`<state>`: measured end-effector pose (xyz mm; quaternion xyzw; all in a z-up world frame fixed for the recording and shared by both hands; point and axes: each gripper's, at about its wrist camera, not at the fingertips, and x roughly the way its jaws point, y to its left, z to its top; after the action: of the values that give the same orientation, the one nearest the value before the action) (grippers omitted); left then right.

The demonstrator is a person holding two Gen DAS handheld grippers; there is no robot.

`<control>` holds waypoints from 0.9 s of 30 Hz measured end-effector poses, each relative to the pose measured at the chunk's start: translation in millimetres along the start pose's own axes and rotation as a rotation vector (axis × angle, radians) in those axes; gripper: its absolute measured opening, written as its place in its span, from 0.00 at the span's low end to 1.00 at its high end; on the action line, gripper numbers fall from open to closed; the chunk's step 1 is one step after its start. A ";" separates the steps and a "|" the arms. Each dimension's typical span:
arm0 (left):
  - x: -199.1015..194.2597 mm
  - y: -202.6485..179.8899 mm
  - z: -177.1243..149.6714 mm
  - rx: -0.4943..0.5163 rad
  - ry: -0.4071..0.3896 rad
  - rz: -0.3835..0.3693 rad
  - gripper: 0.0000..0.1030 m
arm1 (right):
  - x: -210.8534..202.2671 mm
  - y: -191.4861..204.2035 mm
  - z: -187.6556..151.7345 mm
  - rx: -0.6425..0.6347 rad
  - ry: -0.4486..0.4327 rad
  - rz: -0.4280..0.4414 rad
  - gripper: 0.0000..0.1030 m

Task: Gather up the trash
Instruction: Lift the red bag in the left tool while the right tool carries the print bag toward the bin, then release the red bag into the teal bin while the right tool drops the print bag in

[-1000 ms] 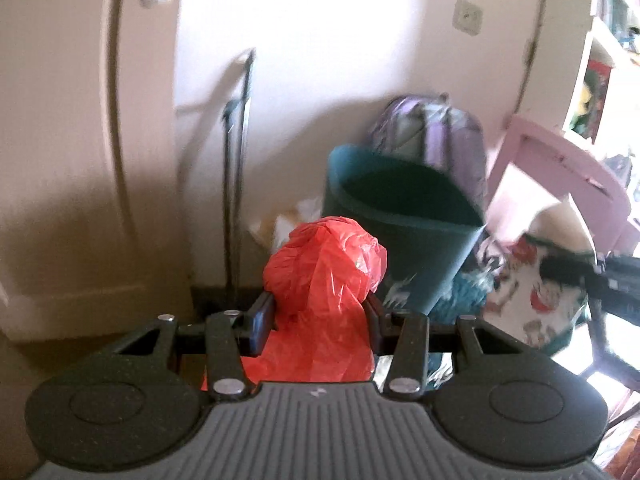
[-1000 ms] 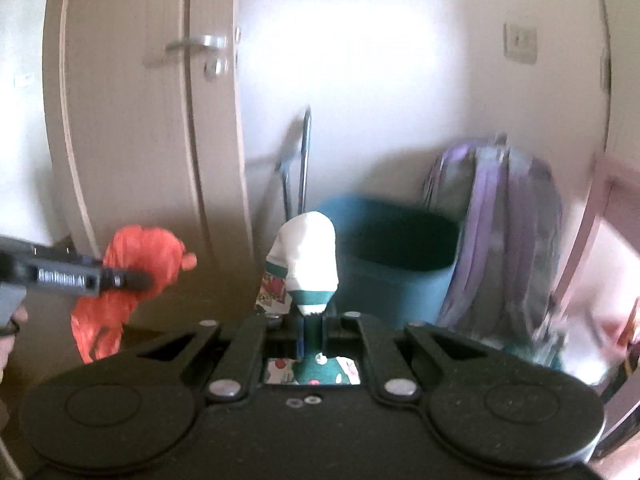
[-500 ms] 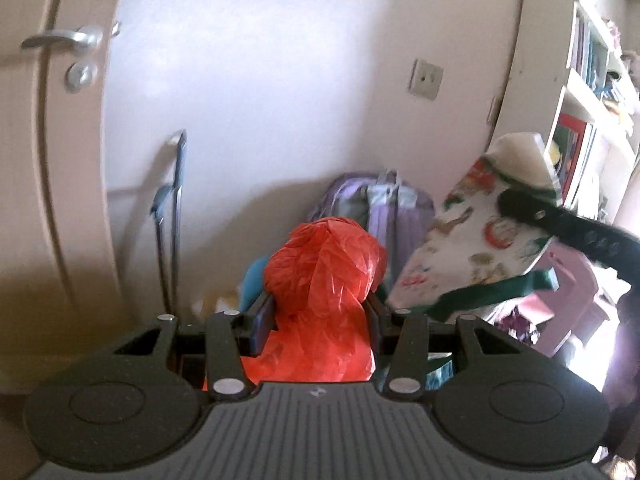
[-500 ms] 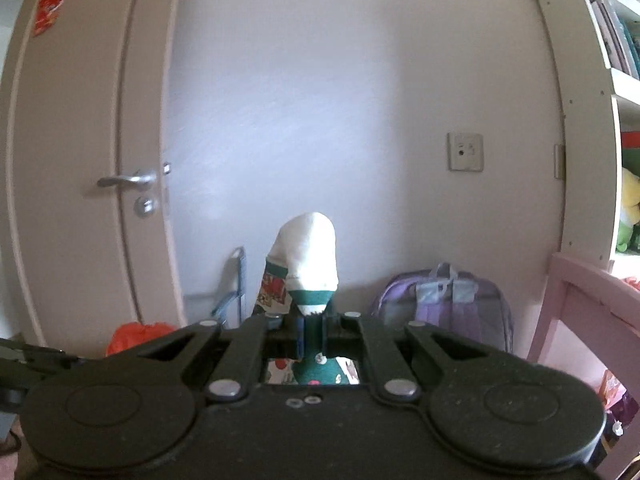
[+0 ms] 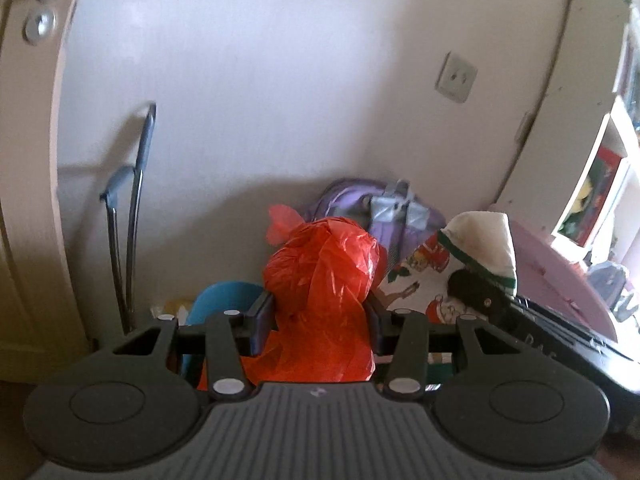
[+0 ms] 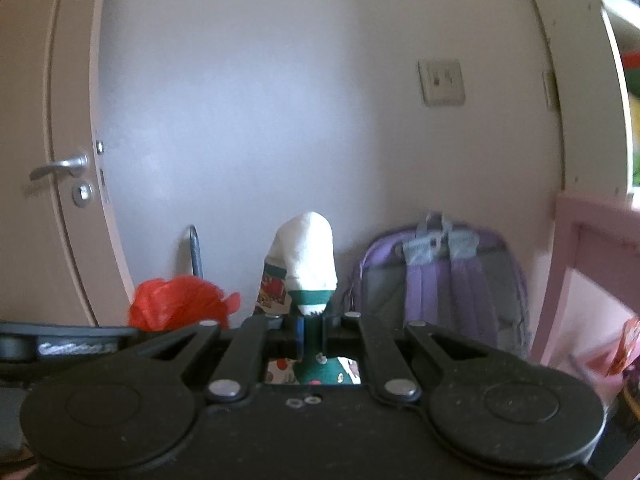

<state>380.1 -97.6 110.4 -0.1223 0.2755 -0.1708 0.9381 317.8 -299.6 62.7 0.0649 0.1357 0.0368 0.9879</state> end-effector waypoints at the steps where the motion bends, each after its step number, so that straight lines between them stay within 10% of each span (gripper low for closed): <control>1: 8.3 2.7 -2.2 -0.007 0.009 0.001 0.44 | 6.9 -1.1 -5.3 -0.005 0.015 -0.002 0.06; 17: 90.5 49.3 -38.6 -0.075 0.193 0.106 0.44 | 34.9 22.5 -46.5 -0.035 0.072 0.180 0.07; 27: 107.3 41.3 -49.8 0.057 0.241 0.183 0.45 | 67.6 5.5 -65.8 0.058 0.296 0.127 0.22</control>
<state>447.5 -108.3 5.3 -0.0485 0.3910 -0.1059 0.9130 364.4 -280.3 -17.1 0.0955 0.2762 0.1042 0.9506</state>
